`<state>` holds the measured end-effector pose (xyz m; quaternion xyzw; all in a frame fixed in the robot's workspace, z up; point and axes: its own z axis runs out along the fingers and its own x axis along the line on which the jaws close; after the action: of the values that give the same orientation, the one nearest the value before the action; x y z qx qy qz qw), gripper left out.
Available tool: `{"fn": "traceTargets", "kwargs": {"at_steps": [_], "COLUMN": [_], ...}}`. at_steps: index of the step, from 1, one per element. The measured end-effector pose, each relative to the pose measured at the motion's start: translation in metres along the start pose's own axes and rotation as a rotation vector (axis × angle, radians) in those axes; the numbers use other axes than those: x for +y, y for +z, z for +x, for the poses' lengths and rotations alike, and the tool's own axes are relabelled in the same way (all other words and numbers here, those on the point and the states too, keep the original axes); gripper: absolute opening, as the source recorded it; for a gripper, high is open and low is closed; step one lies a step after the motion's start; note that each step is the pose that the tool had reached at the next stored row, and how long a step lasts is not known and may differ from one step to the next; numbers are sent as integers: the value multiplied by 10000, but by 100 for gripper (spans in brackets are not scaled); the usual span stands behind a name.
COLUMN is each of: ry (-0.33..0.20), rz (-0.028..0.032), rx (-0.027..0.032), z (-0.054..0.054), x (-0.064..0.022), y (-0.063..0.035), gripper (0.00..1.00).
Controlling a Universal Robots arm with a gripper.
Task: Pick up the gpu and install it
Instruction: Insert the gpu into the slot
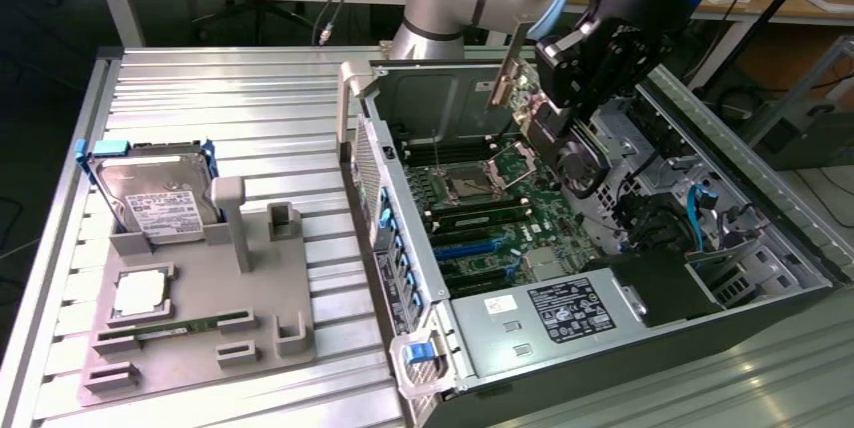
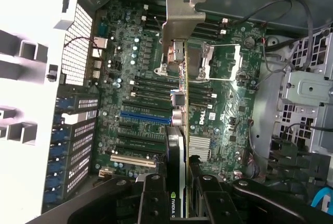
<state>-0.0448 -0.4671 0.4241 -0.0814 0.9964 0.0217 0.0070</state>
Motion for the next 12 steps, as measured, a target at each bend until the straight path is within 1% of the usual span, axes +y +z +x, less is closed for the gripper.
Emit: {"fn": "traceTargets", "kwargs": {"at_steps": [12], "ry": [-426], "rz": [-8], "rx": [18], "z": [0], "x": [0], "y": [0], "gripper": [27]}}
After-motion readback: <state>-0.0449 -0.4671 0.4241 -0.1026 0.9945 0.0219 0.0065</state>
